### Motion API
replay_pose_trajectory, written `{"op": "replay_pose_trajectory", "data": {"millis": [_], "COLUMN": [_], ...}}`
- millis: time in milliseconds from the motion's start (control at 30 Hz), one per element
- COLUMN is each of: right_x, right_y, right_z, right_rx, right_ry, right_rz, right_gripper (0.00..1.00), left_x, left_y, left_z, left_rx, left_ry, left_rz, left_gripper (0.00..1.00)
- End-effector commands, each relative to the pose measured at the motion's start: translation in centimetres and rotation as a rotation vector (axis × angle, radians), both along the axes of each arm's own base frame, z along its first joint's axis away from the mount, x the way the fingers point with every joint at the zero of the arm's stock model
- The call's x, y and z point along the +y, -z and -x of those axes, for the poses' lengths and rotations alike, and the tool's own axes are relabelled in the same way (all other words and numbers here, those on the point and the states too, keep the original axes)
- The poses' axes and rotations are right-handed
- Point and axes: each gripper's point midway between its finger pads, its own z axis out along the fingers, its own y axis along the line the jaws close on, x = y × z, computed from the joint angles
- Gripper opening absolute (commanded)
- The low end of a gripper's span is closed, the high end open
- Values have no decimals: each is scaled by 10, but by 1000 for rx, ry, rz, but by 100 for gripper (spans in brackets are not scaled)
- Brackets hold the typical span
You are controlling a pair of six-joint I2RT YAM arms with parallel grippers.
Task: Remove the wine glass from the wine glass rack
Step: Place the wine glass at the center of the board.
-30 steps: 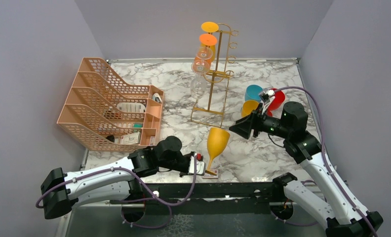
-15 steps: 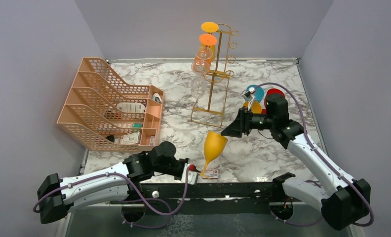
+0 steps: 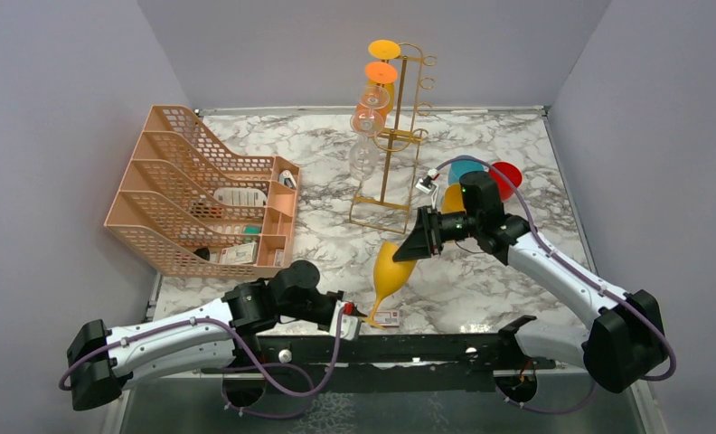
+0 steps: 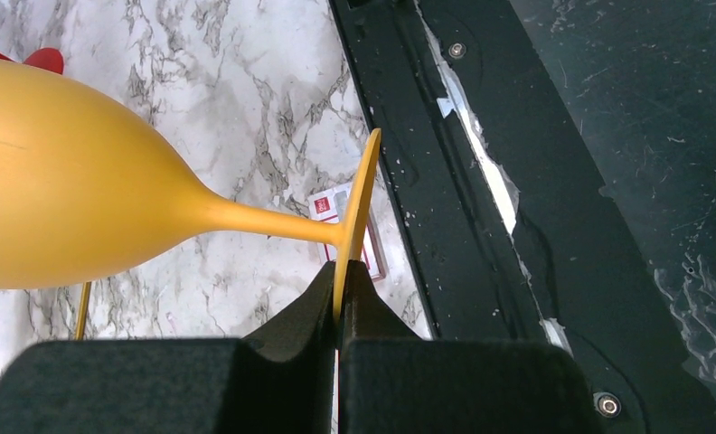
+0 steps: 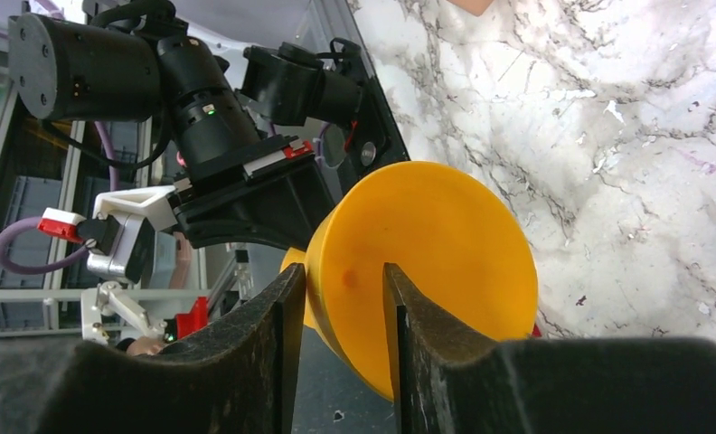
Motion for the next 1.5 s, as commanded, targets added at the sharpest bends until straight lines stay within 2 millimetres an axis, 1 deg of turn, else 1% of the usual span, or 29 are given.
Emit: {"op": "replay_pose_trajectory", "data": {"millis": [0,33,100,200,333,433,567,633,800,967,1067,1200,1267,1333,1400,1433,1467], "right_x": [3,3,3,1,0,-1,-2,-3,-4,-7,-9,-13,-16,-21,-26,-30,-34], "right_y": [-14,-16,-16,-13,-9,-8,-11,-11,-8,-11,-15,-15,-15,-13,-11,-10,-8], "right_z": [13,15,17,18,21,20,21,22,20,16,16,11,8,2,-5,-10,-14], "right_rx": [-11,-6,2,4,14,8,-3,-6,-14,-55,-77,-109,-130,-155,-177,-186,-189], "right_ry": [-87,-102,-109,-101,-101,-87,-79,-76,-55,-17,3,49,80,132,193,232,275], "right_rz": [-57,-67,-70,-55,-47,-39,-41,-43,-28,-6,2,35,57,91,130,151,177], "right_gripper": [39,40,45,45,28,19,7,2,1,1,1,1,1,1,1,1,1], "left_x": [1,1,3,4,5,6,7,7,7,1,2,2,2,2,4,5,8], "left_y": [6,9,14,18,16,18,20,21,20,-2,-9,-15,-19,-27,-34,-37,-39], "left_z": [-8,-9,-10,-11,-15,-17,-18,-17,-16,-7,-7,-12,-16,-22,-33,-40,-46], "left_rx": [-33,-32,-33,-34,-44,-49,-42,-37,-28,-1,-4,-23,-29,-42,-61,-69,-79], "left_ry": [-24,-29,-31,-36,-56,-74,-79,-77,-75,-36,-39,-65,-88,-123,-191,-233,-271], "left_rz": [-18,-33,-59,-79,-75,-78,-86,-91,-94,-1,40,57,71,98,125,137,145], "left_gripper": [0,0,0,0,0,0,3,6,17,30,36,41,47,50,51,55,61]}}
